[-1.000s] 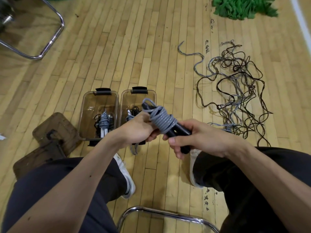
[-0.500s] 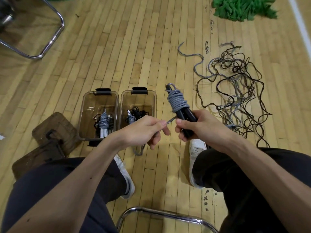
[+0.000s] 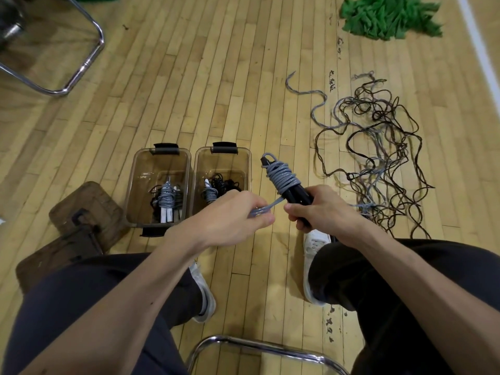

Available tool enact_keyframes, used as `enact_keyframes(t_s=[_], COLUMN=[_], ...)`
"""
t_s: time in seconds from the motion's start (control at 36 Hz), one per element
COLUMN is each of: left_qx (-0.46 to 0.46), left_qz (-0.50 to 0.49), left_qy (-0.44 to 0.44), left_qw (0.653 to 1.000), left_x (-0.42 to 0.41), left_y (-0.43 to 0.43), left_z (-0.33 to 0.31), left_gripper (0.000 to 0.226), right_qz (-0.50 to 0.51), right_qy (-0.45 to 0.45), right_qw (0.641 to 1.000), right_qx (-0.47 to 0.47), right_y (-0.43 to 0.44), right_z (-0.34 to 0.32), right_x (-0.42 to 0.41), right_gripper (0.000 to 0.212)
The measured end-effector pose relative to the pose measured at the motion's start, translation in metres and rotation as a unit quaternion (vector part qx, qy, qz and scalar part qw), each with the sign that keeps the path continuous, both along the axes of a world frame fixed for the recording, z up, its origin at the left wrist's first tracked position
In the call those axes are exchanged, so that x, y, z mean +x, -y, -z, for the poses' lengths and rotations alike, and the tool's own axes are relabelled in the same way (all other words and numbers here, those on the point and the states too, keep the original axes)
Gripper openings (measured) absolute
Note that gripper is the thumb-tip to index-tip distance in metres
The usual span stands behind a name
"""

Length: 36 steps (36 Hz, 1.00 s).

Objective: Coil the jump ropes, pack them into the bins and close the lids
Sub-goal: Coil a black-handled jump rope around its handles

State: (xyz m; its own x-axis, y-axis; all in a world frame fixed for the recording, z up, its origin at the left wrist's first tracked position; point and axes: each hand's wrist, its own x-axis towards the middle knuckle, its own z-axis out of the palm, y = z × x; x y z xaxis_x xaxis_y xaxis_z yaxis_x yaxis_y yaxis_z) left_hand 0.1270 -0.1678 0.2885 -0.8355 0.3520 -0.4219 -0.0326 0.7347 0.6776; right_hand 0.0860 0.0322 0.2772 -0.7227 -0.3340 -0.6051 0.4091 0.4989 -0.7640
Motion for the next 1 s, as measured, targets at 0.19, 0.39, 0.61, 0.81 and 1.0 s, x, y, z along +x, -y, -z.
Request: enact_keyframes(t_s=[0.19, 0.39, 0.61, 0.81, 1.0], left_qx=[-0.086, -0.038, -0.033, 0.032, 0.081], left_qz=[0.061, 0.083, 0.085, 0.044, 0.066], left_qy=[-0.139, -0.239, -0.218, -0.123, 0.046], left_qw=[0.985, 0.967, 0.972, 0.991, 0.993], left_x=[0.001, -0.001, -0.001, -0.004, -0.007], left_y=[0.005, 0.01, 0.008, 0.007, 0.006], left_z=[-0.003, -0.001, 0.004, 0.004, 0.005], left_gripper=[0.024, 0.025, 0.034, 0.031, 0.034], right_qz=[-0.131, -0.211, -0.293, -0.312, -0.358], right_qy=[0.071, 0.141, 0.108, 0.084, 0.107], right_qw=[0.989, 0.967, 0.949, 0.945, 0.926], right_qx=[0.012, 0.007, 0.038, 0.05, 0.056], right_y=[0.0, 0.0, 0.003, 0.008, 0.012], right_z=[0.0, -0.004, -0.006, -0.013, -0.018], right_x=[0.007, 0.008, 0.018, 0.023, 0.031], right_gripper=[0.005, 0.008, 0.02, 0.019, 0.013])
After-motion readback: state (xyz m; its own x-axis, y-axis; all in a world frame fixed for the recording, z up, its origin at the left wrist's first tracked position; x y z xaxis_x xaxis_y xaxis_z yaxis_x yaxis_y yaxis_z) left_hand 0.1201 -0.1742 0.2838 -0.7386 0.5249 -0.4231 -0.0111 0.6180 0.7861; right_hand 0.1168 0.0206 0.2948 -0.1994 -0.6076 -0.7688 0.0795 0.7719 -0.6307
